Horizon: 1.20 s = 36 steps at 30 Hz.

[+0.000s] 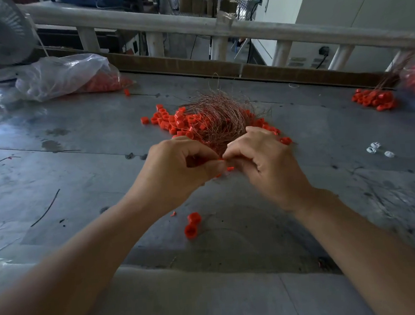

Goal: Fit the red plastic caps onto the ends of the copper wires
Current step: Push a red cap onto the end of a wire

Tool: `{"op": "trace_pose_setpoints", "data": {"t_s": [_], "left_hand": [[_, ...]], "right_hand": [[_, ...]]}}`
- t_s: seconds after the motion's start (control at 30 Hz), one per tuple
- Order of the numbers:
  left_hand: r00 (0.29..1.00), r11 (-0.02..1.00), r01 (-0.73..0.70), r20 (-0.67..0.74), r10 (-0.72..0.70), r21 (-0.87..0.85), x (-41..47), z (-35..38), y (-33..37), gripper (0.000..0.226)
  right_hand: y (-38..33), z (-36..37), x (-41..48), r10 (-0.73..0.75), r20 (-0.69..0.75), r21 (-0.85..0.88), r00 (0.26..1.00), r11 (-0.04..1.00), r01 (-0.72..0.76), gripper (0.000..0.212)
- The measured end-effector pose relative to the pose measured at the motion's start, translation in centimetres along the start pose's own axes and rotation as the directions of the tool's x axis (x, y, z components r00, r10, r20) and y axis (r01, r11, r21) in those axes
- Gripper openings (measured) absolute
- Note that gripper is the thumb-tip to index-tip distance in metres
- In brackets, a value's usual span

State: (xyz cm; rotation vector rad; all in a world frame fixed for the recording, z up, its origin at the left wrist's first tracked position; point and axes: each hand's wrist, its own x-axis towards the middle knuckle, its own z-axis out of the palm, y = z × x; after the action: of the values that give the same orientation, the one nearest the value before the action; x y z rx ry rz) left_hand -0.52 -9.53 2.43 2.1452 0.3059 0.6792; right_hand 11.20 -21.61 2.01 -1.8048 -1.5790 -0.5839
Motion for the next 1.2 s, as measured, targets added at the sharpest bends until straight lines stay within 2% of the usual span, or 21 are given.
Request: {"op": "trace_pose_setpoints", "data": {"t_s": [0.07,0.2,0.27,0.37,0.5,0.67,0.8,0.87,1.03,1.2], "left_hand": [[1.0,0.999,-0.024,0.012,0.024,0.047,0.0,0.3,-0.1,0.006],[1.0,0.998,-0.024,0.007,0.024,0.063,0.1,0.3,-0.3,0.014],[1.0,0.999,-0.028,0.005,0.028,0.036,0.1,0.2,-0.2,0.022],[0.998,0.999,-0.049,0.024,0.05,-0.011,0.0,0.1,0.2,0.029],[0.992,0.976,-0.084,0.075,0.101,-0.201,-0.2,-0.4,0.8,0.022],[0.944,0.925,-0.097,0.259,0.202,-0.367,-0.7,-0.8,1.0,0.007],[0.946,0.839,-0.059,0.238,0.219,-0.541,-0.4,-1.4,0.5,0.008],[0.943,0.796,-0.056,0.23,0.241,-0.602,-0.3,-1.7,0.3,0.012],[0.927,0.777,-0.073,0.244,0.283,-0.626,-0.4,-1.5,0.2,0.017],[0.931,0.784,-0.078,0.236,0.277,-0.615,-0.3,-2.0,0.4,0.021]], "right_hand": [[-0.1,0.1,0.0,-0.017,0.031,-0.022,0.999,1.0,0.018,0.007],[-0.1,0.4,0.0,0.009,0.107,-0.036,0.994,0.999,-0.005,0.008],[0.3,0.6,0.1,0.084,0.181,-0.062,0.98,0.995,-0.074,0.011],[1.3,1.1,0.0,0.273,0.254,-0.056,0.928,0.962,-0.268,0.015],[1.9,1.4,-0.2,0.347,0.237,-0.023,0.908,0.936,-0.351,0.02],[2.2,0.7,-0.1,0.361,0.22,-0.025,0.906,0.931,-0.364,0.021],[2.5,-0.7,0.1,0.338,0.099,-0.084,0.936,0.94,-0.331,0.018],[2.5,-0.9,0.1,0.334,0.091,-0.094,0.938,0.941,-0.326,0.017],[2.6,0.4,-0.1,0.378,0.173,-0.126,0.91,0.924,-0.36,0.026],[3.3,-0.3,-0.2,0.437,0.101,-0.07,0.894,0.899,-0.431,0.03]]}}
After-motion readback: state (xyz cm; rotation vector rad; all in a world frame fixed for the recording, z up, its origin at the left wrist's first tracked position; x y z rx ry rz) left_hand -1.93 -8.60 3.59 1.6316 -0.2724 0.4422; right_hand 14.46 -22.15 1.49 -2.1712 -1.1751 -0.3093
